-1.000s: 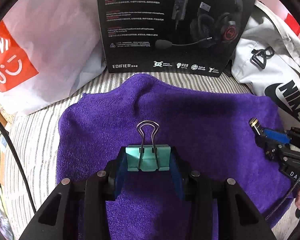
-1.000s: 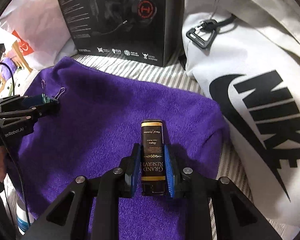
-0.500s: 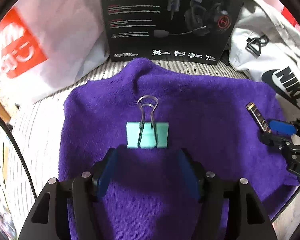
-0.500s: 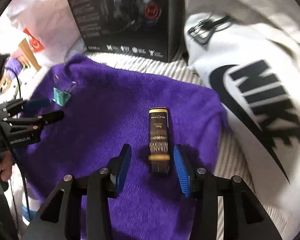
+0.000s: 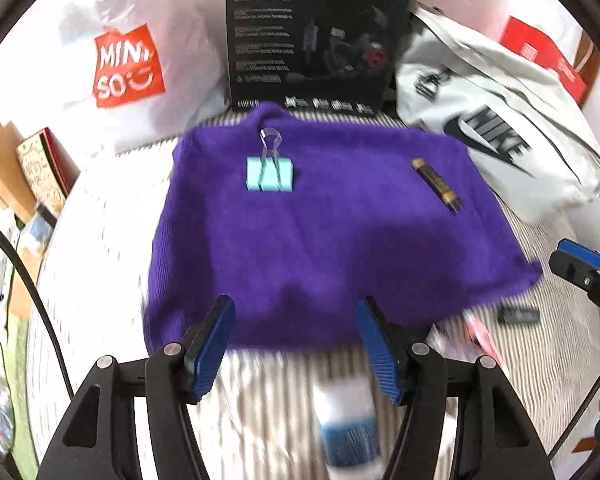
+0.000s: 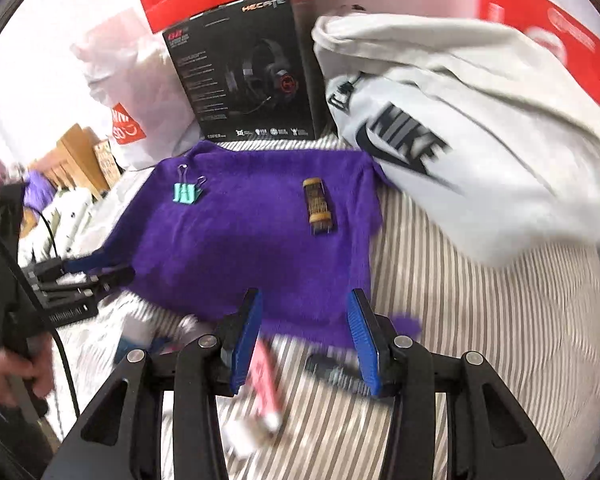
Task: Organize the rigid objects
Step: 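Grasp the white ADMD balm stick with the left tool while the right tool moves to the black USB stick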
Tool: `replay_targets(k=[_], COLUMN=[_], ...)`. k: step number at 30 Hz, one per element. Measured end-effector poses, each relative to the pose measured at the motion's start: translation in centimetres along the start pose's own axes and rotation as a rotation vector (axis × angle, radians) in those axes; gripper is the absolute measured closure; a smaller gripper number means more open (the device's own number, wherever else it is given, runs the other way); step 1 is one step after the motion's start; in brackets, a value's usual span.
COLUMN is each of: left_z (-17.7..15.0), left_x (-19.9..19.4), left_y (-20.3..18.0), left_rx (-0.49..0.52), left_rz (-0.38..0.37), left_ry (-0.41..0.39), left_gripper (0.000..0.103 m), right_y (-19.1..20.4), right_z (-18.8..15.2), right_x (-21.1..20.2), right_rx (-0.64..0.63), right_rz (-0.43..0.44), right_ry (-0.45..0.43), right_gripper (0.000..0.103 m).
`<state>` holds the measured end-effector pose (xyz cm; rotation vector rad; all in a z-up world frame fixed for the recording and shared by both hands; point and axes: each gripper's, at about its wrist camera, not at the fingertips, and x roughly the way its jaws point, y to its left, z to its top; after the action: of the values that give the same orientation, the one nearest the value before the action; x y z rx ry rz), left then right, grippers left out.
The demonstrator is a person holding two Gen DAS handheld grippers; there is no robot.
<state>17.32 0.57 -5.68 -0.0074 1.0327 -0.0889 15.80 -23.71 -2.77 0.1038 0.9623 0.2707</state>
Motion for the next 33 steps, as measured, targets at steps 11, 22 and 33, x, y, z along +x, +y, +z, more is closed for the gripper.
replay_targets(k=[11,22,33], left_z=[-5.9,-7.0,-6.8], left_x=[0.2,1.6,1.3], left_y=[-2.1,-2.9,-3.0], left_rx=[-0.022,0.003,0.028], left_rz=[0.0,0.055,0.06], left_ry=[0.099,0.126,0.118], left_gripper=[0.042,0.047,0.068], right_y=[-1.8,-3.5,-3.3], right_z=[-5.8,-7.9,-5.9], right_x=[-1.4,-1.1,2.9], right_rx=[0.035,0.031,-0.136], right_rz=[-0.038,-0.072,-0.086], right_ry=[0.059,0.102,0.123], right_gripper=[0.059,0.059,0.058])
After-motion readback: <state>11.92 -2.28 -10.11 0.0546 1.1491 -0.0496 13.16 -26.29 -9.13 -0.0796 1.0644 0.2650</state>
